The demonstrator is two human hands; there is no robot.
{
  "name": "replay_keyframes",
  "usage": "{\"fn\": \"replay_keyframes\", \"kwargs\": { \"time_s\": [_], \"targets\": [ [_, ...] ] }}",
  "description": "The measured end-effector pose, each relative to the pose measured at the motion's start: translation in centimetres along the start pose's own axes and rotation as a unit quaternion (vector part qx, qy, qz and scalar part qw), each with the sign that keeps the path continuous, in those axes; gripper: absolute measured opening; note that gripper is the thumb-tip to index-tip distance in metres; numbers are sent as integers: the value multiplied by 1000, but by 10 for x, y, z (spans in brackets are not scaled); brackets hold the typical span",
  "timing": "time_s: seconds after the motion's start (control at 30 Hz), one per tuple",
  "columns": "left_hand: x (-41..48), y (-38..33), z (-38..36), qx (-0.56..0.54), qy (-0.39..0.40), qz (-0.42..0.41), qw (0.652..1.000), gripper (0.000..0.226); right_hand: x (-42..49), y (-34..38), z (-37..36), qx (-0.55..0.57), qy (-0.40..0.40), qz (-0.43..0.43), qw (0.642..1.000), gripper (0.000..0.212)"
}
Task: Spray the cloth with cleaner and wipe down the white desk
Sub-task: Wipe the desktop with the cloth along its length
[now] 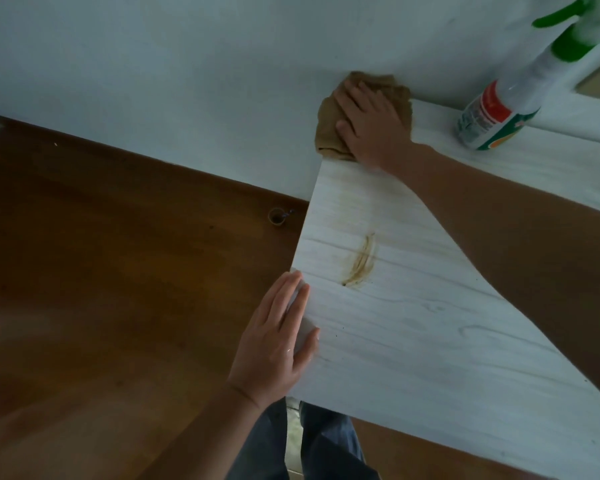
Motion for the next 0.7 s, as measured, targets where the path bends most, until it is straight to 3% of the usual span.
{"fn": "replay_keyframes", "kwargs": {
  "time_s": [0.23,0.4,0.7],
  "targets": [
    [0,1,0,0,8,2,1000,65,-46,34,-8,9,3,-8,1000,69],
    [0,-4,7,28,33,9,999,64,-94,63,-13,14,20,3,1000,60],
    [-53,-5,22,64,74,-76,992,56,-197,133,-22,48,56,-31,997,65]
  ]
}}
Point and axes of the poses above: each hand's wrist, its own x-axis towards the middle knuckle, its own z-axis out of the back of the hand, y = z × x, the point moved 2 cm from there along x, towards the middle knuckle, and after that the axes turned 9 degrees about -x, right-handed, at the moved point
